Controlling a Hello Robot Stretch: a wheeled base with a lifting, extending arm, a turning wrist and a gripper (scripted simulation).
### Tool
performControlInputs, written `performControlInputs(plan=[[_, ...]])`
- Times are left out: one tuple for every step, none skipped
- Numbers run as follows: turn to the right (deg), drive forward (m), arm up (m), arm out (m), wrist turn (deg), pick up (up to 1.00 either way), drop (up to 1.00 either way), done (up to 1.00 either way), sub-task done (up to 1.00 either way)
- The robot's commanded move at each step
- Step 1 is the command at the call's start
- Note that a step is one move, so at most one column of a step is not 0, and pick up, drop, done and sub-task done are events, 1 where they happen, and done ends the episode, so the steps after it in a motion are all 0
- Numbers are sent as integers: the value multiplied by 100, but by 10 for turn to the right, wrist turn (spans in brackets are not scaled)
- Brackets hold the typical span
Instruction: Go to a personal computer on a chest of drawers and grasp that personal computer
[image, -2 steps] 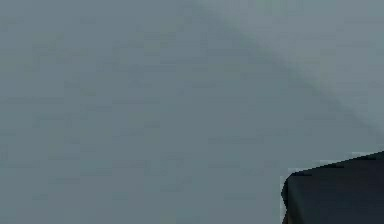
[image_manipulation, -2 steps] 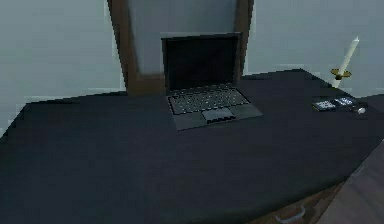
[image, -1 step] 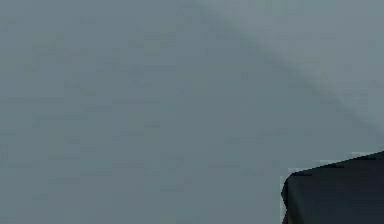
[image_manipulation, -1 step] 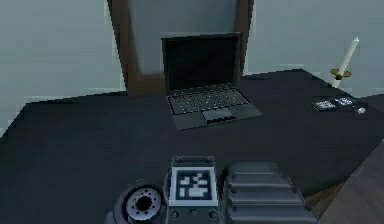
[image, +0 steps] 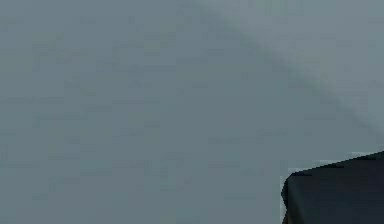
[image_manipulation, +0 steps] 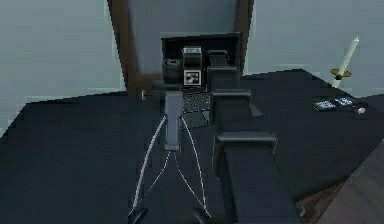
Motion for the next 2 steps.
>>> performControlInputs(plan=[[0, 0, 0, 0, 450, 0, 0, 0, 0], [0, 0, 0, 0, 450, 0, 0, 0, 0]])
